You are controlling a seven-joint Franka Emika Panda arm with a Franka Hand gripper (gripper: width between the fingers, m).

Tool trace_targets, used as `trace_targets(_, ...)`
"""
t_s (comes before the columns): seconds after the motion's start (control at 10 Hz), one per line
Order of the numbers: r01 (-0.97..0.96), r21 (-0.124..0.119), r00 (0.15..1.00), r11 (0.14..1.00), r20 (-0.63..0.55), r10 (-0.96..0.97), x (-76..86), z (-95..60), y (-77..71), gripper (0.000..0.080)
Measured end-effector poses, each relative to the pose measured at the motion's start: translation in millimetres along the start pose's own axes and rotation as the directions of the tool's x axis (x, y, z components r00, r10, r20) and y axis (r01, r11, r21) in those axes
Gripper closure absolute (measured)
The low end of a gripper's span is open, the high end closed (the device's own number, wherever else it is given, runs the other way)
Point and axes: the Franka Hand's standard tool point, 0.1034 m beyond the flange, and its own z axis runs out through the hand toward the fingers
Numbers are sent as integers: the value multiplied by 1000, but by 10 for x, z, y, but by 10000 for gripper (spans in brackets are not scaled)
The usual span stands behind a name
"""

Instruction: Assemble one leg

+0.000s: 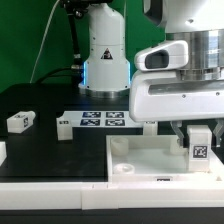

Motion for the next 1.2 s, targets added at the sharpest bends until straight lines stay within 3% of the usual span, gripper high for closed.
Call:
trace_targets(0.3, -422, 2, 907, 907, 0, 422, -2, 5, 12, 509)
trace_targets(0.7, -685, 1, 729, 729, -8, 685, -11, 10, 1, 509)
trace_targets(1.0, -673, 1, 740, 740, -8, 673, -12, 11, 1, 479)
trace_targets(1.1, -631, 1, 776, 776, -9, 631, -10, 10, 4, 295)
trace_targets(1.2, -517, -2, 856, 856, -11, 517, -7, 6, -2, 295)
